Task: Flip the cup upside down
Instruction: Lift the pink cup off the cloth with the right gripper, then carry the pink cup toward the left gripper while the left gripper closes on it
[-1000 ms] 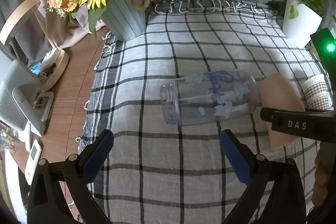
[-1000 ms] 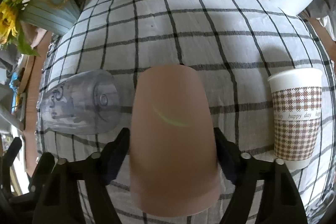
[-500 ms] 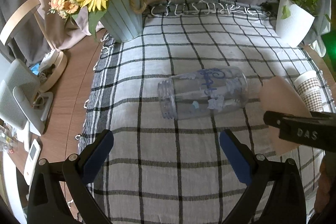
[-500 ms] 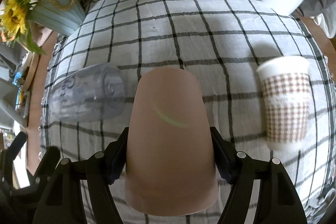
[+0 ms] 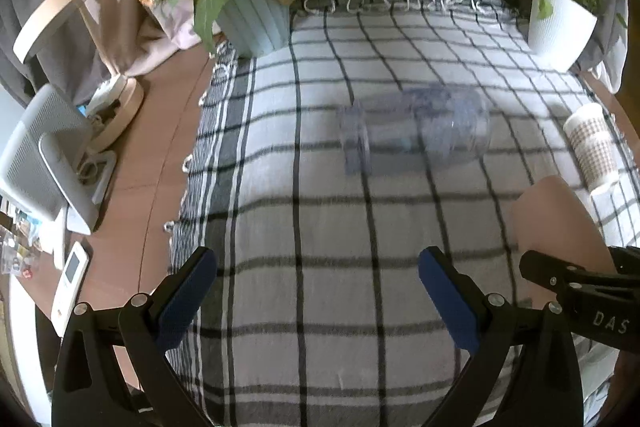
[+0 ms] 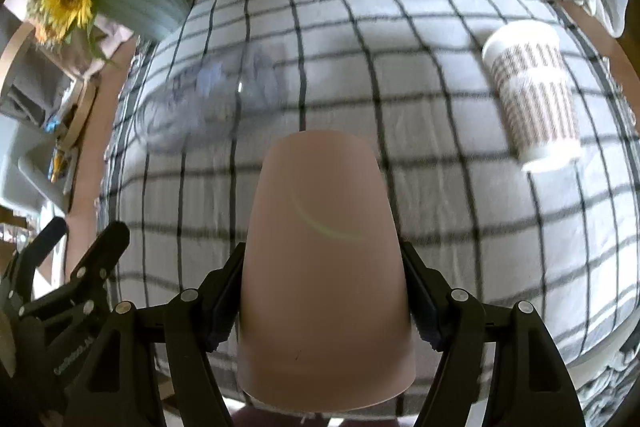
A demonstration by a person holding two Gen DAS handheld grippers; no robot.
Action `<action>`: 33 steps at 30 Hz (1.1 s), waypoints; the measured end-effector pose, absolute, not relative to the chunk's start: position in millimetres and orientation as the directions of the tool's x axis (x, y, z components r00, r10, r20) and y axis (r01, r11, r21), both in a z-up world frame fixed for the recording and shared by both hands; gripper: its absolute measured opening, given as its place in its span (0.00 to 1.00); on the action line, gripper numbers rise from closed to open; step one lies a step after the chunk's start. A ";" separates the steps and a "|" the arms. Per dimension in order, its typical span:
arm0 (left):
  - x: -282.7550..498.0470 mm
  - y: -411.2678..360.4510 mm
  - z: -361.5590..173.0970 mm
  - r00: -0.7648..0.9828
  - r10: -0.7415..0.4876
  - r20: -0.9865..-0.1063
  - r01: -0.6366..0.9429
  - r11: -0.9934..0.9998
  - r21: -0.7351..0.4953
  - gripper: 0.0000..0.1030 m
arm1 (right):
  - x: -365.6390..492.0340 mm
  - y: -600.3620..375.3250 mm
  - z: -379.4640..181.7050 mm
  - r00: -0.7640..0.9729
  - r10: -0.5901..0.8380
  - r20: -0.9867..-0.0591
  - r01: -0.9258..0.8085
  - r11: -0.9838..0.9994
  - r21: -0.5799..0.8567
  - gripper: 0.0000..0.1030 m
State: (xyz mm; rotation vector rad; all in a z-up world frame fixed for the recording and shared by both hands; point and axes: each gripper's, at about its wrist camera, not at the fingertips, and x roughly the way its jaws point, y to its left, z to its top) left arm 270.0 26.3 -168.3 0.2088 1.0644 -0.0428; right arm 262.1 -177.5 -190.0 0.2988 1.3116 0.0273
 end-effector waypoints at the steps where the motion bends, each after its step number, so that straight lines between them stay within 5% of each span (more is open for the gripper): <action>1: 268.6 27.2 -171.5 0.478 0.067 -0.876 0.137 0.979 0.150 1.00 | 259.6 -176.3 -191.4 0.258 0.185 -0.948 0.149 0.962 0.228 0.69; 21: 261.2 26.6 -185.3 0.450 0.050 -0.892 0.193 0.969 0.152 1.00 | 238.6 -163.0 -208.2 0.267 0.129 -0.955 0.174 0.968 0.179 0.74; 33: 256.7 -13.3 -142.3 0.438 -0.081 -0.895 0.267 0.963 0.043 1.00 | 203.2 -210.5 -120.6 0.503 0.013 -0.864 0.312 0.930 0.195 0.80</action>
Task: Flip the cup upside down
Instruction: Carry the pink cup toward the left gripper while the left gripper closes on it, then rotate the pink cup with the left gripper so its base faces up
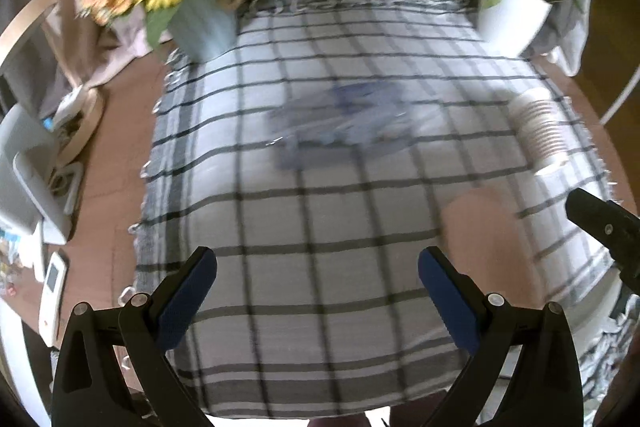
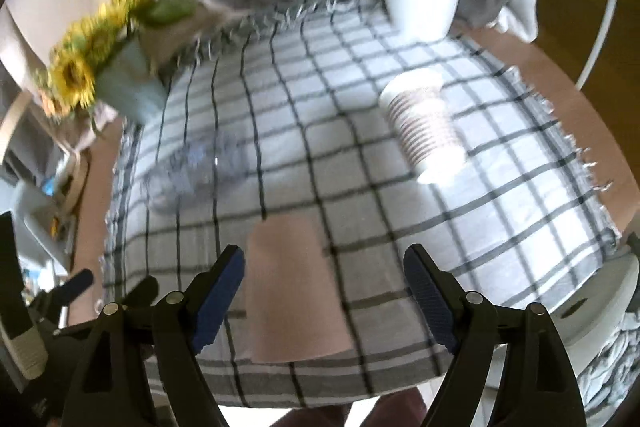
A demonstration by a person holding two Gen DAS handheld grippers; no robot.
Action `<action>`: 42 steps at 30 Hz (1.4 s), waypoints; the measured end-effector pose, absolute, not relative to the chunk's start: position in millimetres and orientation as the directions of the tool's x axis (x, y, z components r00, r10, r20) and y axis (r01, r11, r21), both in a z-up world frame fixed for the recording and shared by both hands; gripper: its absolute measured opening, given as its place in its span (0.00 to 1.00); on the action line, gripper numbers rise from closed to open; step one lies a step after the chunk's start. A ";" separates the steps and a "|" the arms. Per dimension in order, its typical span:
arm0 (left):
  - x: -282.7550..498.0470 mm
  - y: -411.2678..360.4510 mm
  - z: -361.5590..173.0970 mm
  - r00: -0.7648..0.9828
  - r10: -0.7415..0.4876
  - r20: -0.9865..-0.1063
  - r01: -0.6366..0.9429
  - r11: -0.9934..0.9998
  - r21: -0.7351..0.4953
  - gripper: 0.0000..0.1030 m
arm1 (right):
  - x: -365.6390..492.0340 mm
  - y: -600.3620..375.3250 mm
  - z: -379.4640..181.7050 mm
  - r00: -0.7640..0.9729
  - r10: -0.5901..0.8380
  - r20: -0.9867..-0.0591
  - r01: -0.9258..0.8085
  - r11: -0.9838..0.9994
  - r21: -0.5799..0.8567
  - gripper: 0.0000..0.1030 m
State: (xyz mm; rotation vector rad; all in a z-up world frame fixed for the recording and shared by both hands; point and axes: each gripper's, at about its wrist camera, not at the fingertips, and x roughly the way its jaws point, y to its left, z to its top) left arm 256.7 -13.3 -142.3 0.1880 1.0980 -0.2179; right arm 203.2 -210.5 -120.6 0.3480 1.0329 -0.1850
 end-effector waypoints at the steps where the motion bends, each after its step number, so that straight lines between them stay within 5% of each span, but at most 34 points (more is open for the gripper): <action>1: 256.6 -20.5 -139.2 0.435 -0.101 -0.895 0.279 0.960 0.027 1.00 | 202.3 -215.1 -116.9 0.509 0.012 -0.861 0.312 0.930 0.197 0.80; 17: 291.3 -115.4 -164.3 0.213 -0.203 -0.956 0.294 0.946 -0.135 0.98 | 210.1 -297.2 -117.9 0.513 0.027 -0.858 0.350 0.906 0.237 0.80; 26: 312.6 -128.8 -211.6 0.043 -0.172 -0.984 0.201 0.967 -0.160 0.86 | 226.6 -320.2 -132.2 0.506 0.074 -0.859 0.350 0.893 0.283 0.80; 32: 314.0 -135.4 -226.8 -0.006 -0.158 -0.987 0.189 0.970 -0.156 0.62 | 232.7 -324.2 -136.3 0.500 0.082 -0.862 0.333 0.901 0.279 0.80; 42: 306.4 -134.6 -213.7 0.045 -0.157 -0.987 0.165 0.975 -0.148 0.61 | 236.0 -324.9 -138.6 0.494 0.098 -0.864 0.311 0.908 0.281 0.80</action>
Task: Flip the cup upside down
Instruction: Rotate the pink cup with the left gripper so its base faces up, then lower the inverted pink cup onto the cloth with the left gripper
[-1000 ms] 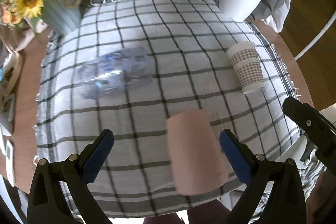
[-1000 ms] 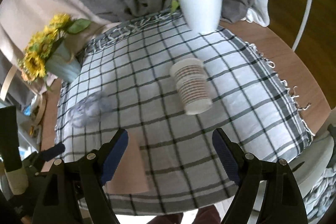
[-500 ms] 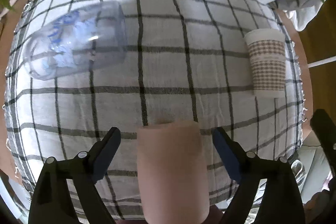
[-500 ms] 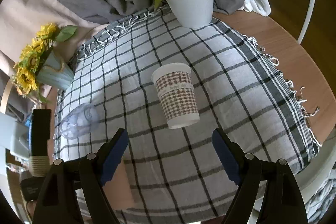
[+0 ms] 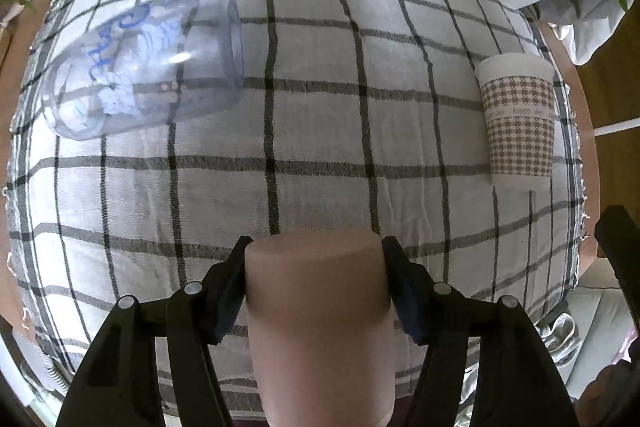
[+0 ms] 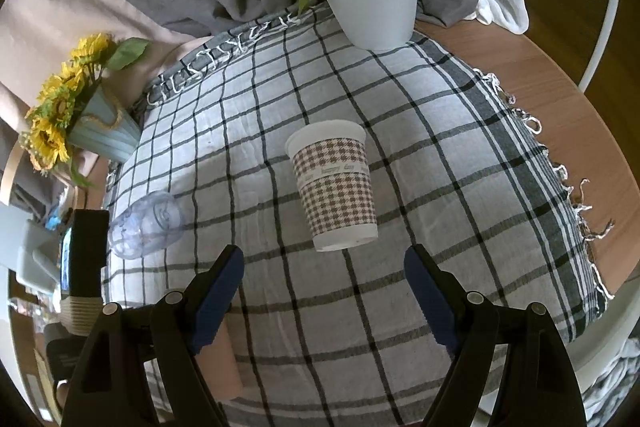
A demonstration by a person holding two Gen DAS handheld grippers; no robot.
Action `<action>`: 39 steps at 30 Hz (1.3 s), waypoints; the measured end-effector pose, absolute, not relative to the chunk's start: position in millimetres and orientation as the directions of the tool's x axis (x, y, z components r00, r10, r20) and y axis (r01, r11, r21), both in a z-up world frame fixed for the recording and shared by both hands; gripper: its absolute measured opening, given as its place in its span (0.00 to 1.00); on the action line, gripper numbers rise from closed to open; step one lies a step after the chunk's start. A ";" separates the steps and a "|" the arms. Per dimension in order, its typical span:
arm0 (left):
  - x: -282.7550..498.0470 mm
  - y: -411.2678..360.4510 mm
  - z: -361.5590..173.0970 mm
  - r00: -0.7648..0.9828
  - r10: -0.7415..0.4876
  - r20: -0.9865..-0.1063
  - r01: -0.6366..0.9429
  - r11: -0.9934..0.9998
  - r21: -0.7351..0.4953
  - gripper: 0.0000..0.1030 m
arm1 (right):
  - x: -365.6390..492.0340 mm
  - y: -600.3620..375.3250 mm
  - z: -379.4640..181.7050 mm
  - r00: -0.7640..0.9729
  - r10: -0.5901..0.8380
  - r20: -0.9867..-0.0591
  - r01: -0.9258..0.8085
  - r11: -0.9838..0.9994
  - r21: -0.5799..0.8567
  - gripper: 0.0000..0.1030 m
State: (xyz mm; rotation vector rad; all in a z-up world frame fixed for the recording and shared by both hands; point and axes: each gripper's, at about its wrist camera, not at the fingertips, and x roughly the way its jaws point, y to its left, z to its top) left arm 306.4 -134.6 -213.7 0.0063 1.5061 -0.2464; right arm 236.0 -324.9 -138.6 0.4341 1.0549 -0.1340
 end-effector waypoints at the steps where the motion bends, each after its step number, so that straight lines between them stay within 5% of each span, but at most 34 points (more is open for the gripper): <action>1: 305.8 -135.0 -209.9 0.056 -0.158 -0.986 0.165 0.975 -0.147 0.61 | 236.0 -325.2 -138.4 0.495 0.098 -0.863 0.312 0.908 0.282 0.80; 39: 309.2 -151.8 -150.5 0.238 -0.177 -0.955 0.268 0.957 -0.110 0.60 | 225.6 -335.6 -110.0 0.577 0.078 -0.813 0.314 0.898 0.308 0.80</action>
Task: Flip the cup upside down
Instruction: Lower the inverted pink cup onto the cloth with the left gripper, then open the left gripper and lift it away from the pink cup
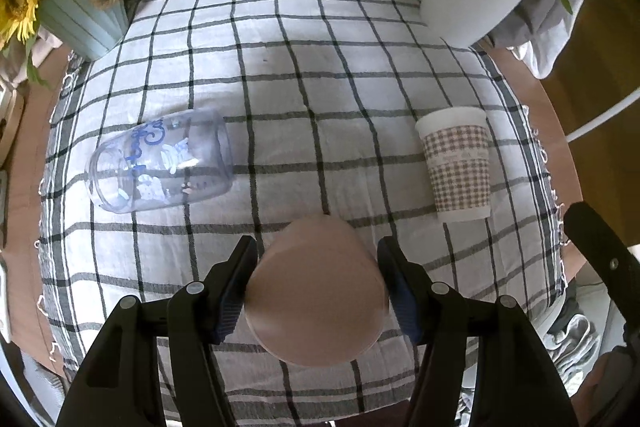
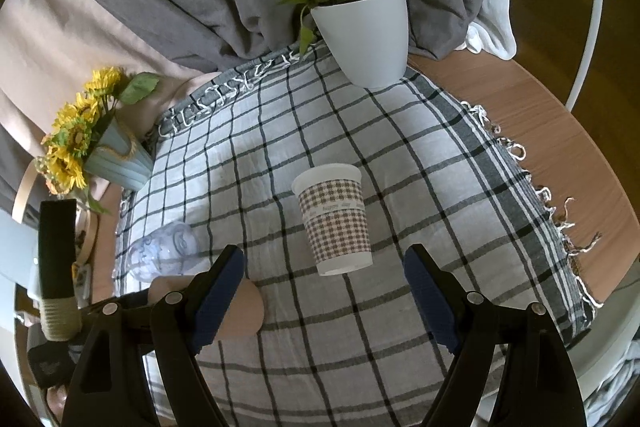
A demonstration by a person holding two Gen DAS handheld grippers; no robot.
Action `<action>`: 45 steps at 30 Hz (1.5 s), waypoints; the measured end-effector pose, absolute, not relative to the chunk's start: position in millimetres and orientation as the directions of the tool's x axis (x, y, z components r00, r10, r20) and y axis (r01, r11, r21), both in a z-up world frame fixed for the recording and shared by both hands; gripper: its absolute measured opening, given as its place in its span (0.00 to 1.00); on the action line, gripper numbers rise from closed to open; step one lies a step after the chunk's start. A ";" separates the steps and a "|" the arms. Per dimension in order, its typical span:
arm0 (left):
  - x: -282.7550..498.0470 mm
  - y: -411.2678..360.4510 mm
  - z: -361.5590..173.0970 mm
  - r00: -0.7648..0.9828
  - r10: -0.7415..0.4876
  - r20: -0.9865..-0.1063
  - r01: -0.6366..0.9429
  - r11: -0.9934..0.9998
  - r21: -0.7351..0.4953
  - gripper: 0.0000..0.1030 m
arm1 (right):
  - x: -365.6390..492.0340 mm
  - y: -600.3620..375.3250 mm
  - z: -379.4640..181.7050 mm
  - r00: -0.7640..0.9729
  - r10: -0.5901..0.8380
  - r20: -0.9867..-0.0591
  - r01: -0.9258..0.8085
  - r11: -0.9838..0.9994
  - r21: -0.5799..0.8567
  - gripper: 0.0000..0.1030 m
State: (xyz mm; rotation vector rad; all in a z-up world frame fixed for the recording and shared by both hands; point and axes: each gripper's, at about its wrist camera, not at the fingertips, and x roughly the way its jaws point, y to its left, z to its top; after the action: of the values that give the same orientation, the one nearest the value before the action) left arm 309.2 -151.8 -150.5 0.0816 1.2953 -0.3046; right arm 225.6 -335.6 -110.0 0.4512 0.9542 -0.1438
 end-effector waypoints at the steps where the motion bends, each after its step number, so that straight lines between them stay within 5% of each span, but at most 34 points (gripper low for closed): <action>1: 308.9 -152.5 -150.7 0.243 -0.175 -0.954 0.268 0.957 -0.107 0.60 | 224.8 -336.6 -110.0 0.577 0.076 -0.813 0.313 0.899 0.306 0.80; 37: 307.7 -174.3 -154.2 0.271 -0.152 -0.951 0.289 0.955 -0.070 0.59 | 216.8 -356.0 -111.1 0.570 0.050 -0.820 0.325 0.903 0.280 0.80; 45: 306.3 -177.8 -153.7 0.271 -0.158 -0.949 0.296 0.952 -0.074 0.69 | 216.1 -355.0 -109.6 0.572 0.048 -0.819 0.322 0.905 0.278 0.80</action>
State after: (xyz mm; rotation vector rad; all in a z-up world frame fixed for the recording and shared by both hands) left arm 306.3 -177.8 -153.7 0.1269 1.2603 -0.3071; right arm 216.1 -355.0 -109.6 0.4257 0.9553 -0.1659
